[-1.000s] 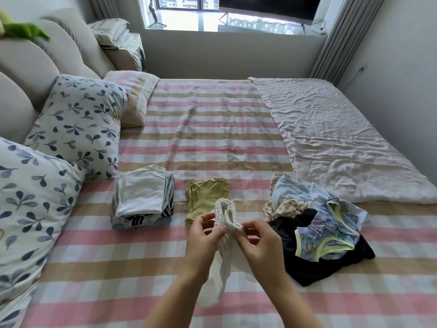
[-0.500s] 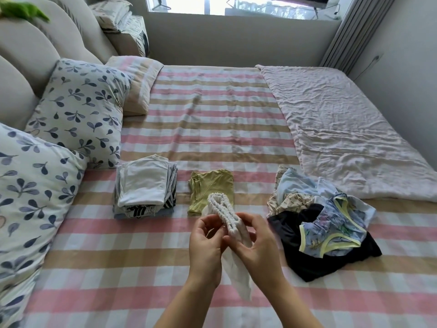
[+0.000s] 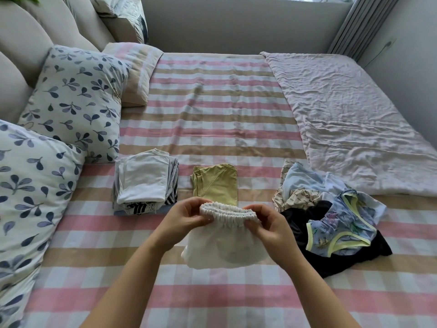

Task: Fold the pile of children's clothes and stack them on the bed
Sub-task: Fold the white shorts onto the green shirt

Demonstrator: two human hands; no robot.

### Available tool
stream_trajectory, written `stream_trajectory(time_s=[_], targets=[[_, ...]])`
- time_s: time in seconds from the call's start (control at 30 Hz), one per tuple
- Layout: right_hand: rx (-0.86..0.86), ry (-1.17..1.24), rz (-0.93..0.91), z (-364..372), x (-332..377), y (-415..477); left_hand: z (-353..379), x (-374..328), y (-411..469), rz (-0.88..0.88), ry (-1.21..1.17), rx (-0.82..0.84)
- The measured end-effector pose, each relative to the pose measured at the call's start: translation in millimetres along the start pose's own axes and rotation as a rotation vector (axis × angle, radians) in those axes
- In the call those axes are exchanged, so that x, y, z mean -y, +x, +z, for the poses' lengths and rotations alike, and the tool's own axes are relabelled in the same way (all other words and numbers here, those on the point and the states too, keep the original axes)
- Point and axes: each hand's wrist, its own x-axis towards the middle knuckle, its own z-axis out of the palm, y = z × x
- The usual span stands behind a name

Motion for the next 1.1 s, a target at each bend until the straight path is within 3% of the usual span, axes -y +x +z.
stream_trajectory(time_s=[0.37,0.53,0.7,1.1], targets=[[-0.093,-0.03,-0.204,-4.4,25.4,83.7,-8.9,-51.7,54.9,0.323,0.094,-0.255],[-0.108,-0.074,-0.269,-1.1,25.9,97.4,-18.2,-51.0,61.8,0.371,0.114,-0.253],[-0.062,-0.132,-0.171,7.3,-32.6,83.6,-22.6,13.1,57.3,0.259,0.159,-0.239],[0.087,-0.167,0.362,34.3,-219.6,27.7,-5.1,213.0,33.2,-0.233,0.083,-0.237]])
